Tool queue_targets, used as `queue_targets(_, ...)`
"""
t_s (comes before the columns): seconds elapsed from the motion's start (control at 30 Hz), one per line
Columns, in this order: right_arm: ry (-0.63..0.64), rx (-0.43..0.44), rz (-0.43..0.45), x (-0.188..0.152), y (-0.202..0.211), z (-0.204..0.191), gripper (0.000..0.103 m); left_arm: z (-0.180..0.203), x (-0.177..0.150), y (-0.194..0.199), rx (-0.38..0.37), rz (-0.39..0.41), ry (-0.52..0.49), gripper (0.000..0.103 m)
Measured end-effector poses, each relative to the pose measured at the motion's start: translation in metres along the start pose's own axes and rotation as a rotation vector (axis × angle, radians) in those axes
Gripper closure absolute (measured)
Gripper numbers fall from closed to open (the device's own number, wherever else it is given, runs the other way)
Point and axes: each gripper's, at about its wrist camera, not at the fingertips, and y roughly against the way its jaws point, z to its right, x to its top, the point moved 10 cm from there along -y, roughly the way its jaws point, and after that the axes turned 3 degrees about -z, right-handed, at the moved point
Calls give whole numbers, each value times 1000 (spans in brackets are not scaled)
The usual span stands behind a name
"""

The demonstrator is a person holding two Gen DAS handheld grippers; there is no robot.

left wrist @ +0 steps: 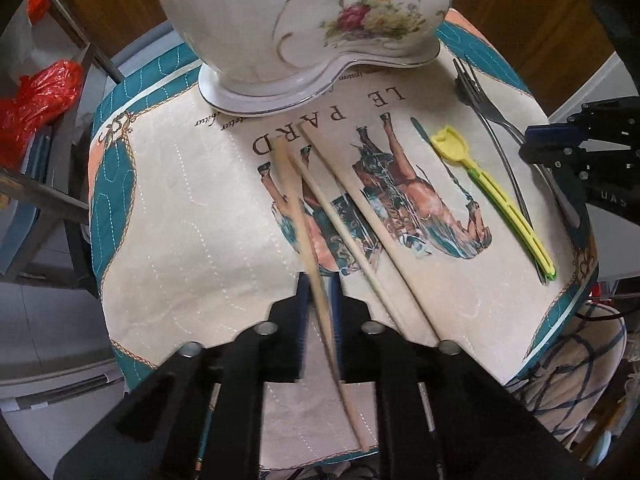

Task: Organize utensils
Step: 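Close the left tool on a chopstick while the right tool grasps the silver fork, lift both, then lower the chopstick into the taller vase while the right tool lowers the fork into the shorter vase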

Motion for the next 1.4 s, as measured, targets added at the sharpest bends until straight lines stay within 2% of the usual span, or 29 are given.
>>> queue_targets(0.03,-7,17,14,-1,1,-1,96,1,-1,1,-9,10,10,97)
queue_targets(0.23,-43,88,103,-9,9,6,97,5,-17,13,-82,83,53,98)
queue_targets(0.3,-46,114,135,-11,16,6,97,4,-19,24,-116,130,71,98)
queue_targets(0.53,-57,198,276,-12,43,-4,97,0,-14,77,-144,333,102,98)
queue_targets(0.7,-89,309,418,-9,70,-11,97,1,-6,112,-192,494,106,98)
queue_targets(0.87,-116,407,511,-5,89,-14,97,-4,-6,122,-236,583,112,98)
queue_targets(1.03,-131,447,585,2,103,-12,97,-4,2,130,-246,666,104,98)
queue_targets(1.13,-146,460,634,7,114,-10,97,-7,12,144,-242,742,111,98)
queue_targets(1.4,-162,455,778,35,138,0,97,-20,48,166,-249,893,159,98)
